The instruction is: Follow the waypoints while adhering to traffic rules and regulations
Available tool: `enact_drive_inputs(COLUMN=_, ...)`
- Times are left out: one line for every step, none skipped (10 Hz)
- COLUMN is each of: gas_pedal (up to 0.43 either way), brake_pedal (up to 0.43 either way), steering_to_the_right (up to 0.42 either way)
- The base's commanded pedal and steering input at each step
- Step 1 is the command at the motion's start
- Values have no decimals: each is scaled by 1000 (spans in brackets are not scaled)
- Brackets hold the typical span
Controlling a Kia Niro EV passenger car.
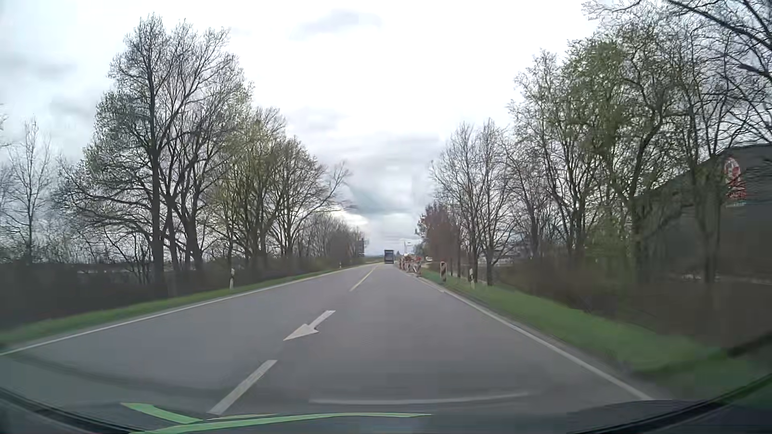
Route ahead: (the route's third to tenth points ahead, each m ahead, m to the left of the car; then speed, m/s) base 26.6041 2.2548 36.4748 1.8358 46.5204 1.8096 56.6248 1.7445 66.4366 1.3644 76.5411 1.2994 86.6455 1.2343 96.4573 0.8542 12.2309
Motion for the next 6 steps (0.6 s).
enact_drive_inputs(gas_pedal=138, brake_pedal=0, steering_to_the_right=-1)
enact_drive_inputs(gas_pedal=138, brake_pedal=0, steering_to_the_right=-2)
enact_drive_inputs(gas_pedal=150, brake_pedal=0, steering_to_the_right=-3)
enact_drive_inputs(gas_pedal=150, brake_pedal=0, steering_to_the_right=-4)
enact_drive_inputs(gas_pedal=150, brake_pedal=0, steering_to_the_right=-4)
enact_drive_inputs(gas_pedal=157, brake_pedal=0, steering_to_the_right=-3)
